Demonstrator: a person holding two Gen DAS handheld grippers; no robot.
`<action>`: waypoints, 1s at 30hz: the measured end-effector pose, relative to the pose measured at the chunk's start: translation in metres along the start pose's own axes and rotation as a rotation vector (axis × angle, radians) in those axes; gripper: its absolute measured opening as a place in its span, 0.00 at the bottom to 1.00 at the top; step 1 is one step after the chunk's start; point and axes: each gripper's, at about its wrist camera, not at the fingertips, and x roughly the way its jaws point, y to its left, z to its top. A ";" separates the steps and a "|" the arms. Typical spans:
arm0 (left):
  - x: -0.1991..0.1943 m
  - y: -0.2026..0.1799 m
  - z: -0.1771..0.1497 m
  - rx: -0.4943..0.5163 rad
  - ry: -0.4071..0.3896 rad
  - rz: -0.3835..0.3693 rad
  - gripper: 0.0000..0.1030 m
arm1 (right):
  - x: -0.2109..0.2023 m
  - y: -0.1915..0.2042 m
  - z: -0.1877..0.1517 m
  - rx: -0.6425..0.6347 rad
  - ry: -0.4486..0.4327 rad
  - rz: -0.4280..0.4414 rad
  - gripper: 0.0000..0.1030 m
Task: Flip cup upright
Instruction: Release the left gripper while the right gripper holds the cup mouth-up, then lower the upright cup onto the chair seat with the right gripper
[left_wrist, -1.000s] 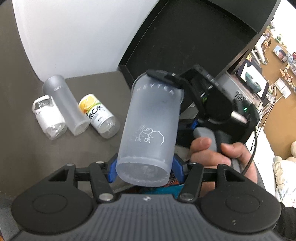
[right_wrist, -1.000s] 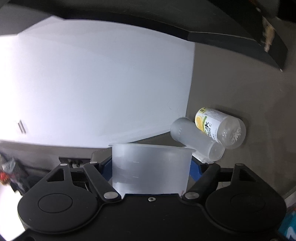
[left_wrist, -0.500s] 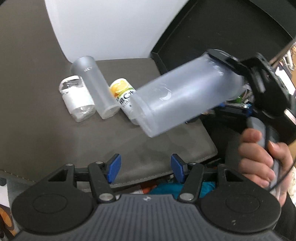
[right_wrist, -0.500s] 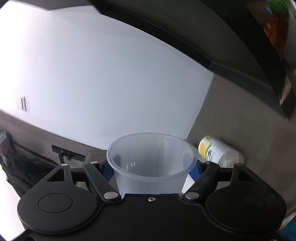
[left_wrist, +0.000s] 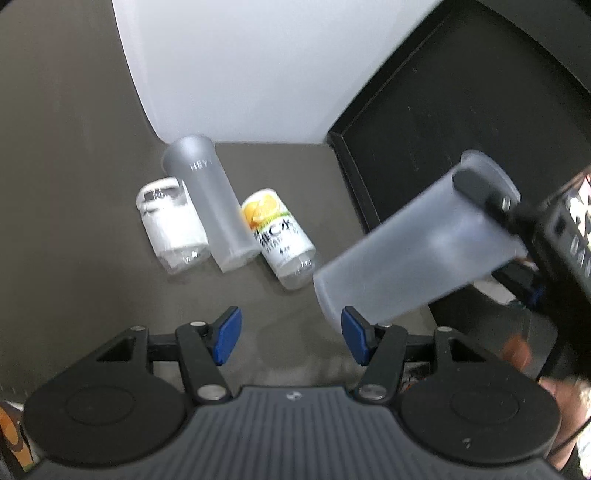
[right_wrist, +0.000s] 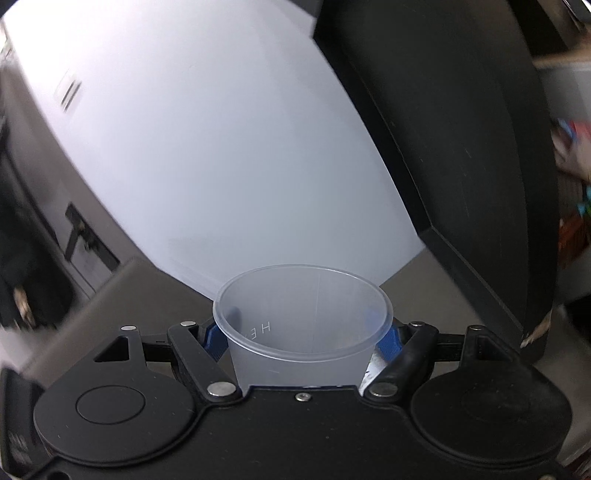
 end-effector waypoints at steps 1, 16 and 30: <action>-0.001 0.000 0.003 -0.003 -0.007 0.002 0.57 | 0.000 0.003 -0.001 -0.026 -0.002 -0.007 0.73; -0.006 0.005 0.053 -0.053 -0.109 -0.025 0.58 | 0.014 0.033 -0.024 -0.328 0.033 -0.078 0.73; 0.010 0.006 0.056 -0.078 -0.088 -0.068 0.58 | 0.041 0.051 -0.062 -0.518 0.157 -0.111 0.74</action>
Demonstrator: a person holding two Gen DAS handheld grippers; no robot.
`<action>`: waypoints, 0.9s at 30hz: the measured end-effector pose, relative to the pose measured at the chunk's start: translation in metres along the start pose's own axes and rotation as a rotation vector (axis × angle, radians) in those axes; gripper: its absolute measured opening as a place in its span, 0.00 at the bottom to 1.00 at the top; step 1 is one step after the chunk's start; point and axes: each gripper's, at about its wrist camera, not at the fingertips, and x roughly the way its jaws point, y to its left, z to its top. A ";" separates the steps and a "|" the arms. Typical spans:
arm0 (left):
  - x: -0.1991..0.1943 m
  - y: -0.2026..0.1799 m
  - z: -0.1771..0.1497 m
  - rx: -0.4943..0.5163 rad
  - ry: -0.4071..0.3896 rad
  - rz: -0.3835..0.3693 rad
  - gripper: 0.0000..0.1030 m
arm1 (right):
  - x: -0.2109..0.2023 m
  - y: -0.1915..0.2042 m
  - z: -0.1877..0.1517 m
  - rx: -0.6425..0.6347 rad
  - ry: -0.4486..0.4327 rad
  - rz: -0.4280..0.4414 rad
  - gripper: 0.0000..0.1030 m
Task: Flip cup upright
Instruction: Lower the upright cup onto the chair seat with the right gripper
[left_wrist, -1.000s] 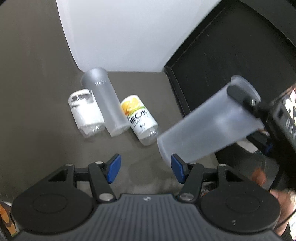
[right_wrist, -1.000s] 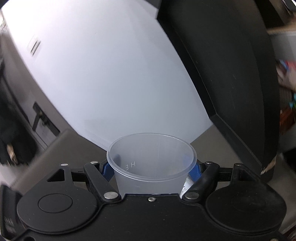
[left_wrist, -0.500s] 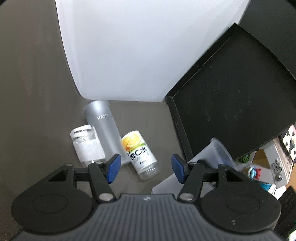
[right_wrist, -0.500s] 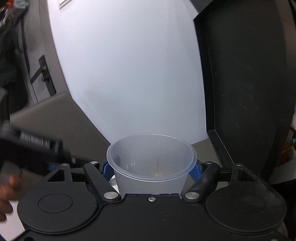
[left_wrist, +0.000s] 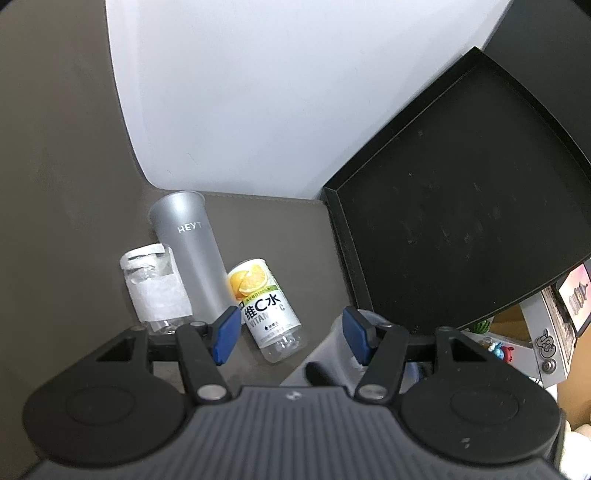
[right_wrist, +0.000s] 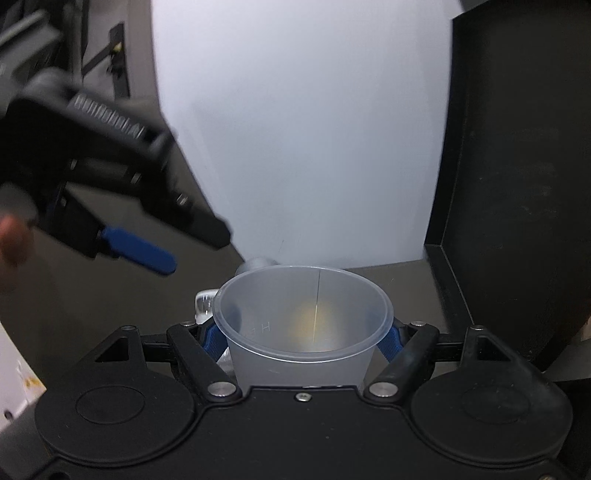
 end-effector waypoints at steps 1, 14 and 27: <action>0.001 0.000 0.000 0.000 0.001 -0.004 0.58 | 0.002 0.002 -0.001 -0.004 0.011 0.002 0.74; 0.041 0.003 -0.024 0.001 0.132 -0.021 0.58 | 0.017 0.016 -0.018 -0.067 0.088 -0.031 0.74; 0.059 -0.003 -0.036 0.017 0.193 -0.017 0.58 | 0.017 0.017 -0.021 -0.089 0.122 -0.038 0.75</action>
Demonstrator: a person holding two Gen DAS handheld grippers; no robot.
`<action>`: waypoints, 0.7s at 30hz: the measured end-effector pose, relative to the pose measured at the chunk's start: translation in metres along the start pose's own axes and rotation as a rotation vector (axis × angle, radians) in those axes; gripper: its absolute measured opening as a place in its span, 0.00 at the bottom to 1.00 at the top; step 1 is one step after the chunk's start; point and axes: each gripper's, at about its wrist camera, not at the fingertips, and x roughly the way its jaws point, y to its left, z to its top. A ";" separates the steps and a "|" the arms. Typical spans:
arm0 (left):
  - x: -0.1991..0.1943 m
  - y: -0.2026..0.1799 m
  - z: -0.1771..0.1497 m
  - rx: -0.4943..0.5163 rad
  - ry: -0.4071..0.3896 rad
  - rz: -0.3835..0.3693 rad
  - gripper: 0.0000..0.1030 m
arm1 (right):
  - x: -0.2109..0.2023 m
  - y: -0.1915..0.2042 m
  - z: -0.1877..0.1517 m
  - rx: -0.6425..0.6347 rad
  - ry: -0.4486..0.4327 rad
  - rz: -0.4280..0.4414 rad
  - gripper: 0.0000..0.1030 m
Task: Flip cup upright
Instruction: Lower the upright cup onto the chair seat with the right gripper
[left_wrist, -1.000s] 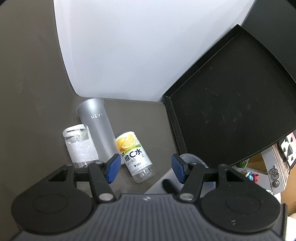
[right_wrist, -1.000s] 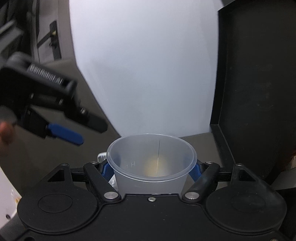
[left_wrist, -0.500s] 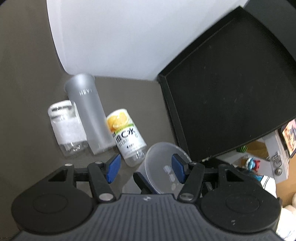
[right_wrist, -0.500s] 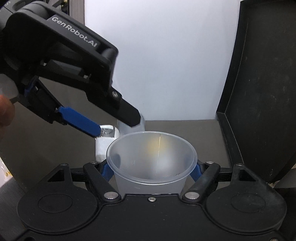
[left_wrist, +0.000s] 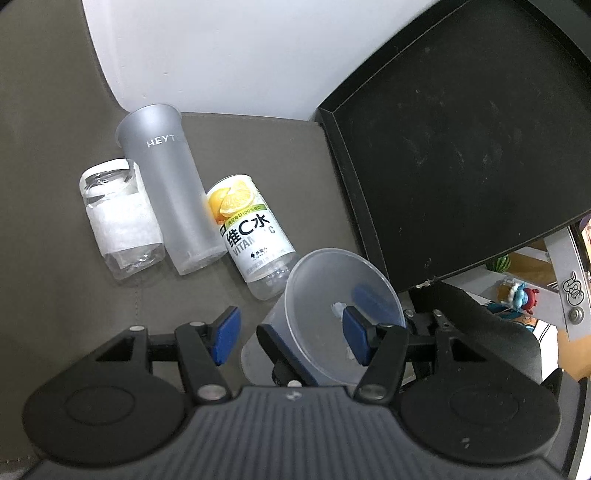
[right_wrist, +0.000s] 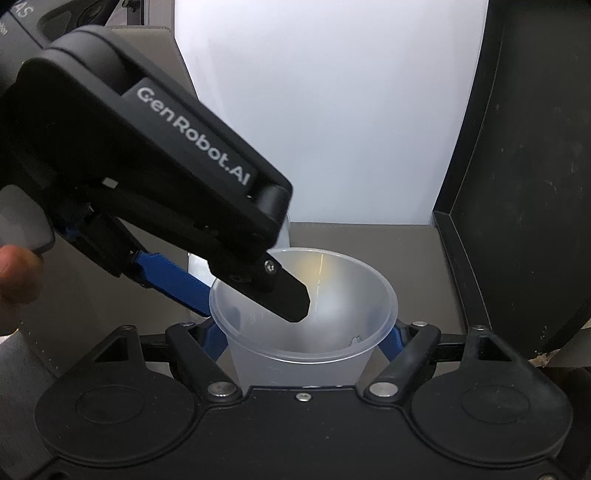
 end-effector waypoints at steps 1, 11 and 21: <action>0.001 0.000 0.000 0.000 0.003 0.001 0.58 | 0.001 0.000 0.000 0.001 0.008 0.001 0.76; -0.002 -0.003 -0.002 0.005 0.009 0.036 0.58 | 0.002 -0.004 0.001 0.015 0.057 0.030 0.77; -0.022 -0.010 -0.003 0.014 -0.011 0.079 0.69 | 0.011 -0.023 0.011 0.065 0.088 0.080 0.88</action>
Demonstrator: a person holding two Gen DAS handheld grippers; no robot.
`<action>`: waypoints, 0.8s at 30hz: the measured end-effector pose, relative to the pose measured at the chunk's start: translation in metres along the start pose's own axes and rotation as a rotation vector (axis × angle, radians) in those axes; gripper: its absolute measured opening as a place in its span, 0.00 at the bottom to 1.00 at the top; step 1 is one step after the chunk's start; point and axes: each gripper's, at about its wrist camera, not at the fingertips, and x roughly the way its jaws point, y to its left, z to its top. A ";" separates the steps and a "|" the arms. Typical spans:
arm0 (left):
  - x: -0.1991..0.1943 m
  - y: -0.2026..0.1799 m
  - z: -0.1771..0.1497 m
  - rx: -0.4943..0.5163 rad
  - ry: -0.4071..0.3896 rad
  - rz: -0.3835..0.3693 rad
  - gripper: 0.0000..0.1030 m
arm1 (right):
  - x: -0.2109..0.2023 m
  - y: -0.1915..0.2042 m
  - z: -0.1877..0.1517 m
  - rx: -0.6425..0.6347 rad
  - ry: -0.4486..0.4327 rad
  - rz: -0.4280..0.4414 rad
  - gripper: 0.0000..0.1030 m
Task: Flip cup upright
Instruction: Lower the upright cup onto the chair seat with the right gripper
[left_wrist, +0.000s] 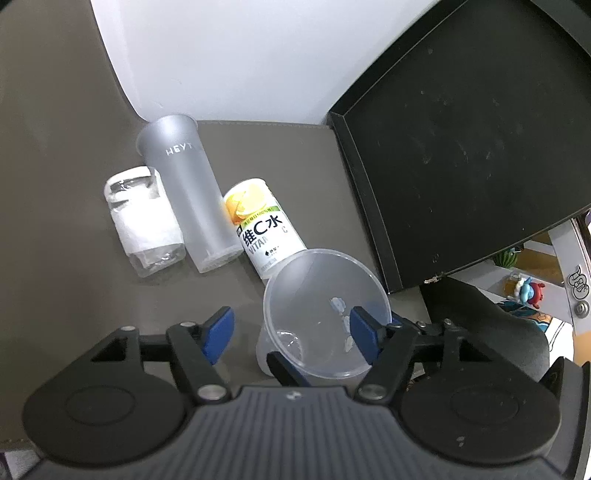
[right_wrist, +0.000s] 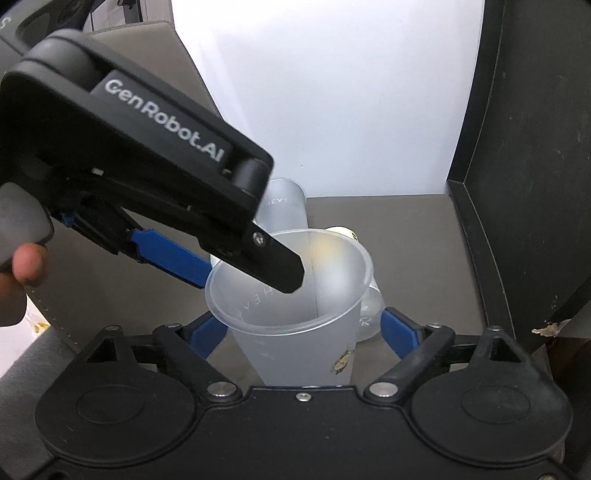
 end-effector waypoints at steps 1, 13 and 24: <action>-0.002 0.000 0.000 0.002 -0.005 0.004 0.70 | 0.001 -0.002 0.000 0.000 0.000 0.002 0.88; -0.038 -0.003 -0.003 -0.009 -0.073 0.047 0.77 | -0.016 -0.004 0.001 0.010 -0.017 0.030 0.95; -0.065 -0.003 -0.018 -0.023 -0.116 0.084 0.78 | -0.042 -0.013 0.011 0.011 -0.053 0.025 1.00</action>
